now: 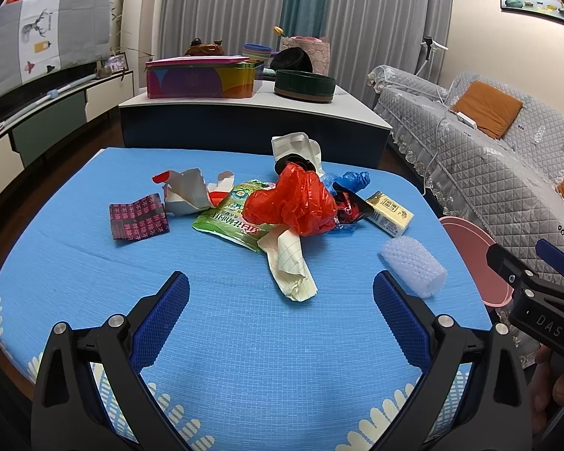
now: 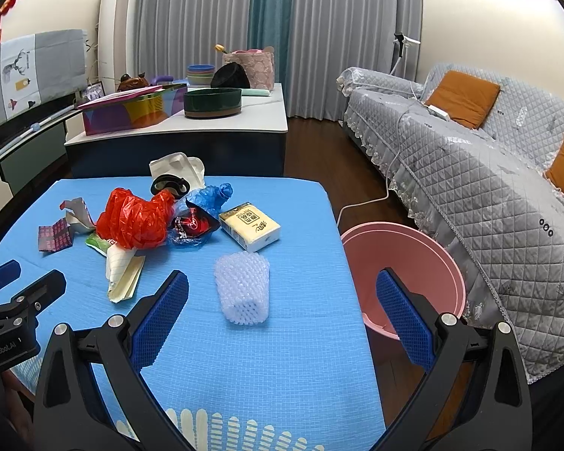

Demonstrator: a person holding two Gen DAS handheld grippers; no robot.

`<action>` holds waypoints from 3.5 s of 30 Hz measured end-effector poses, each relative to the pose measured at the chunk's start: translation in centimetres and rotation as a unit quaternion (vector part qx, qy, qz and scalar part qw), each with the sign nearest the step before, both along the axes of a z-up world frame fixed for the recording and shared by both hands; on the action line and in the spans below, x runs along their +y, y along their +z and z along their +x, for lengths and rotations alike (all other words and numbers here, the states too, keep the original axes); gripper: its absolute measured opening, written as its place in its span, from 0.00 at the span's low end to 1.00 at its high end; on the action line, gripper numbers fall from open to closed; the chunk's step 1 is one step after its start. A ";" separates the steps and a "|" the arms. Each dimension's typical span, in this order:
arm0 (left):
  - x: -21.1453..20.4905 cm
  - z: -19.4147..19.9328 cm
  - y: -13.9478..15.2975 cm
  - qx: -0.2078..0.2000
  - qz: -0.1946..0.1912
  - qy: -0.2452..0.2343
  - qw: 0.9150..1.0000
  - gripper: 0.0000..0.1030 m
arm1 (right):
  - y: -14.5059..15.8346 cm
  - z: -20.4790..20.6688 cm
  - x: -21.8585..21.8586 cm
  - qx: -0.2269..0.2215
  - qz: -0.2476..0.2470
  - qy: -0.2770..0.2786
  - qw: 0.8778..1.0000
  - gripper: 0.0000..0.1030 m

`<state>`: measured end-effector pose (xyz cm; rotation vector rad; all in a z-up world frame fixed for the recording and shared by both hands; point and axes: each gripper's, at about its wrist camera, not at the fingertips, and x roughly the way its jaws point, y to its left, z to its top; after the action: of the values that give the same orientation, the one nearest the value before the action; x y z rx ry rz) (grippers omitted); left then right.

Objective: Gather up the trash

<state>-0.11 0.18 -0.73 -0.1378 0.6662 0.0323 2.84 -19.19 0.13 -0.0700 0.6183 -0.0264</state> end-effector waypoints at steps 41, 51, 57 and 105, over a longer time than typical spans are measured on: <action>2.8 1.8 -0.9 0.010 -0.020 0.063 0.998 0.92 | -3.8 3.9 0.7 0.054 0.007 0.003 0.999 0.95; 5.0 3.9 -1.9 0.020 -0.013 0.109 0.994 0.92 | -6.7 7.2 1.3 0.096 0.013 0.006 0.995 0.92; 8.0 5.5 -3.0 0.033 -0.011 0.162 0.986 0.92 | -8.0 8.8 1.7 0.119 0.017 0.019 0.993 0.54; 11.6 8.6 -2.5 0.047 0.024 0.223 0.973 0.69 | -4.2 6.6 1.3 0.060 0.036 0.060 0.996 0.13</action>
<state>8.45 11.76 -3.22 -0.2391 0.7173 0.4893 9.48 -17.89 -4.03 -0.0388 0.7344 0.1176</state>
